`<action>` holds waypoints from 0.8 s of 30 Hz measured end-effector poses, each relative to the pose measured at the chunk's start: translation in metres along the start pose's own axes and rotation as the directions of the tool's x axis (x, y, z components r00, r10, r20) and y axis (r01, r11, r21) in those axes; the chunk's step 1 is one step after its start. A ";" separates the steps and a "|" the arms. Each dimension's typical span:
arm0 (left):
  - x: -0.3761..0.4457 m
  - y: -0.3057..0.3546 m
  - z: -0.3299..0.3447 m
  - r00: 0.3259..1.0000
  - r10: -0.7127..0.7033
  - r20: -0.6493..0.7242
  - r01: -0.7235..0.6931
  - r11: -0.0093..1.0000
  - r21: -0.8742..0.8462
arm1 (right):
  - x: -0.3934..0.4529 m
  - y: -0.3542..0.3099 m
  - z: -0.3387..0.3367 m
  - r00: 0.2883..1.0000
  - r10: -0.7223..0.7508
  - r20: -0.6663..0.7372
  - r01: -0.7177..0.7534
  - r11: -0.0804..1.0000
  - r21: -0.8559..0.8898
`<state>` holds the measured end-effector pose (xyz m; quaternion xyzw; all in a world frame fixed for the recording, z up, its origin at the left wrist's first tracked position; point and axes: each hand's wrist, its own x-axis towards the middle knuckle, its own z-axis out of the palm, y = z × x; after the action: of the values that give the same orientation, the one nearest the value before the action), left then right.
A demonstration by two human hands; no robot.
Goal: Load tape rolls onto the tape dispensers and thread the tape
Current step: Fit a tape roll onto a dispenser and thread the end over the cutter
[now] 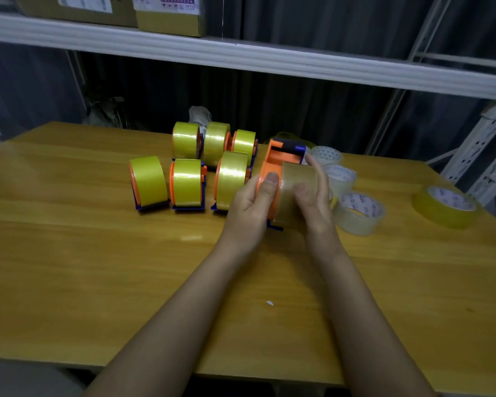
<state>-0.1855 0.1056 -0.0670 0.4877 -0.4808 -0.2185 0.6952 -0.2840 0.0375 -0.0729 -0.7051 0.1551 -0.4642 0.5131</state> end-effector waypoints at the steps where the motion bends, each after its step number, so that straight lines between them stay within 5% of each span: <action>1: -0.001 -0.001 0.000 1.000 0.015 -0.005 -0.015 1.000 0.025 | 0.000 0.001 0.000 0.999 0.034 -0.017 -0.033 0.999 0.024; 8: -0.003 -0.003 0.004 0.993 0.110 -0.031 -0.105 0.986 0.133 | 0.000 -0.002 0.006 0.985 0.082 -0.149 -0.077 0.996 0.041; 17: -0.002 0.001 0.005 0.984 0.138 -0.111 -0.124 0.985 0.122 | -0.003 -0.008 0.010 0.983 -0.052 -0.175 0.051 0.999 -0.011; 24: -0.002 0.005 0.003 0.991 0.090 -0.097 -0.082 0.993 0.084 | -0.002 -0.010 0.011 0.989 0.020 -0.144 -0.010 0.997 0.073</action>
<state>-0.1896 0.1077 -0.0630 0.5041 -0.4739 -0.1440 0.7075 -0.2788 0.0498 -0.0661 -0.6496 0.1804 -0.5154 0.5290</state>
